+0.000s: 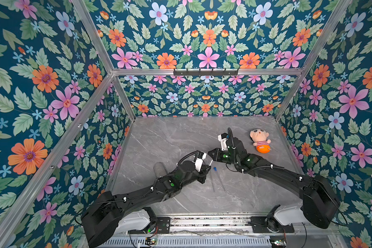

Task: Remove stoppers from test tubes
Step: Open the stopper on the test tube.

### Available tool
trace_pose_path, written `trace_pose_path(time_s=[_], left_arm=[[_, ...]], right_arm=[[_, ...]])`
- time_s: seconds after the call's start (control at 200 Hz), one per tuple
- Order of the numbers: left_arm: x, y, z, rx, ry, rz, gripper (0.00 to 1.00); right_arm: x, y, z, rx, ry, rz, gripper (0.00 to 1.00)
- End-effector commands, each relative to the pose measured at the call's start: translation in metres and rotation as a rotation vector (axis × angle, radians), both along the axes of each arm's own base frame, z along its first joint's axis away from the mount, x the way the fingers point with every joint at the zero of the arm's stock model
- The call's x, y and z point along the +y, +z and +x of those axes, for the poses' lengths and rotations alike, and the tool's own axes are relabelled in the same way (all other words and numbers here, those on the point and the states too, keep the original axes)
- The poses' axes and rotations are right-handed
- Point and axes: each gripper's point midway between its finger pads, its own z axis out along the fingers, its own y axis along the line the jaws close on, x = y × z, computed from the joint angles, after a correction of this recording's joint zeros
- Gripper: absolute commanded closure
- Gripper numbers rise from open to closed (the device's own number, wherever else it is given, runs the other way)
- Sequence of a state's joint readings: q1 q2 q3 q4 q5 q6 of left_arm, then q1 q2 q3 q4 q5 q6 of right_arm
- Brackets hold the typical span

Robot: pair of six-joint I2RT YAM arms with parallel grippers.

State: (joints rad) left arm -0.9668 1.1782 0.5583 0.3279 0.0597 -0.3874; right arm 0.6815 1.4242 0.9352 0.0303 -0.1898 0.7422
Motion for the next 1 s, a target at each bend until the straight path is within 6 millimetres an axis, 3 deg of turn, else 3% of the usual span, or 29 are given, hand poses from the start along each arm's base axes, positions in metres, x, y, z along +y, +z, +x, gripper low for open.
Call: trace_pose_path(time_s=[0.0, 0.21, 0.56, 0.745, 0.995], left_arm=[[-0.003, 0.011, 0.000, -0.022, -0.012, -0.030, 0.88], [0.001, 0.004, 0.002, -0.019, 0.009, -0.012, 0.88], [0.008, -0.006, 0.005, -0.005, 0.042, 0.020, 0.88], [0.013, -0.008, 0.006, 0.000, 0.060, 0.027, 0.89], [0.027, -0.014, 0.016, 0.030, 0.130, 0.062, 0.88]], right_arm=[[-0.012, -0.008, 0.007, -0.022, -0.052, -0.075, 1.00], [-0.011, 0.002, 0.004, -0.034, -0.045, -0.046, 1.00], [-0.017, 0.036, 0.000, -0.061, -0.060, 0.075, 1.00], [-0.036, 0.054, 0.002, -0.081, -0.102, 0.126, 1.00], [-0.077, 0.053, 0.002, -0.113, -0.195, 0.028, 1.00]])
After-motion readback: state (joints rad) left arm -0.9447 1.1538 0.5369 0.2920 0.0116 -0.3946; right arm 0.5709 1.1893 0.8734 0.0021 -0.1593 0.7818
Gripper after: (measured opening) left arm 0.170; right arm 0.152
